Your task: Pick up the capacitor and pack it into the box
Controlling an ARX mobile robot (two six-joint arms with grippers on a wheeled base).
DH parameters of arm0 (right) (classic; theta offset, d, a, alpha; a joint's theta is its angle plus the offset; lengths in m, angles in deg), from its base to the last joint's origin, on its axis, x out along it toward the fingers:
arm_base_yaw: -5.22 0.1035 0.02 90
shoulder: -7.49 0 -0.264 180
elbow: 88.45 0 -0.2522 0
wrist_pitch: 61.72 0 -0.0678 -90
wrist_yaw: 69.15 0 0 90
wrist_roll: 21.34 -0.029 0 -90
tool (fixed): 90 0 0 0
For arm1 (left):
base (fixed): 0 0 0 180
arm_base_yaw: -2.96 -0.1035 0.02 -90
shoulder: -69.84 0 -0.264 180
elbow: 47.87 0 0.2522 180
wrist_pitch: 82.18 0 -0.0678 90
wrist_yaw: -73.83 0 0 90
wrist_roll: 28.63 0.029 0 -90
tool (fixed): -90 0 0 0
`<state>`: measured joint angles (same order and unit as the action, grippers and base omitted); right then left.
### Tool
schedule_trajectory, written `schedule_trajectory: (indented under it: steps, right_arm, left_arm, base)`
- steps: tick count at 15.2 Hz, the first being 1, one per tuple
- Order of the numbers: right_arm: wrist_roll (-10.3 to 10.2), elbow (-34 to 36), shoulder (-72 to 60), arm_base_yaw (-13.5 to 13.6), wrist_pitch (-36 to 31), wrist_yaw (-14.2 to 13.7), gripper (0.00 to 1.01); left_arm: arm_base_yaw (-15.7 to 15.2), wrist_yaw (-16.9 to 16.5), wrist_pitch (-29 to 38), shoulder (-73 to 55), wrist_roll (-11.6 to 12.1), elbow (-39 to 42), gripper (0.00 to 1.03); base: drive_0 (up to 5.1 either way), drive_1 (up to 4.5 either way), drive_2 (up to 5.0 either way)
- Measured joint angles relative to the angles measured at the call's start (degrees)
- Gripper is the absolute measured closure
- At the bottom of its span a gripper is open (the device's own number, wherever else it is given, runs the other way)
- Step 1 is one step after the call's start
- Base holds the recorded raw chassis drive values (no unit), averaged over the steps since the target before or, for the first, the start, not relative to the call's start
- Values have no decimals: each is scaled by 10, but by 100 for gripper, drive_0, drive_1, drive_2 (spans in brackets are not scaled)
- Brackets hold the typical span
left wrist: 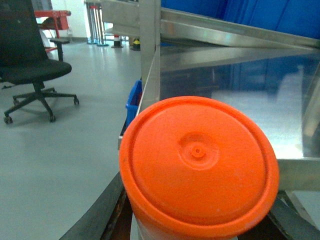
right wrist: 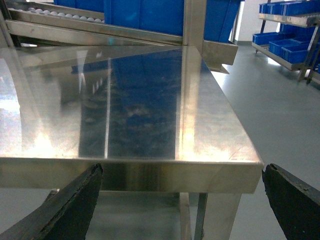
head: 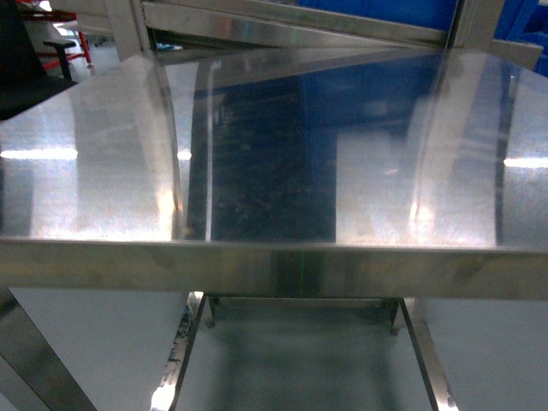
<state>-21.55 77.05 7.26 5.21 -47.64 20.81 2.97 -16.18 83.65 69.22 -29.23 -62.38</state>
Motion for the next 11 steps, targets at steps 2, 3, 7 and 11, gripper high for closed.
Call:
schedule_trajectory:
  steps: [2,3,7,11]
  right_arm:
    - [0,0,0,0,0,0,3]
    - [1,0,0,0,0,0,3]
    - [1,0,0,0,-1,0,3]
    - [1,0,0,0,0,0,3]
  left_arm:
    - [0,0,0,0,0,0,58]
    - [0,0,0,0,0,0,58]
    - [0,0,0,0,0,0,58]
    - [0,0,0,0,0,0,58]
  base:
    - [0,0,0]
    - [0,0,0]
    - [0,0,0]
    - [0,0,0]
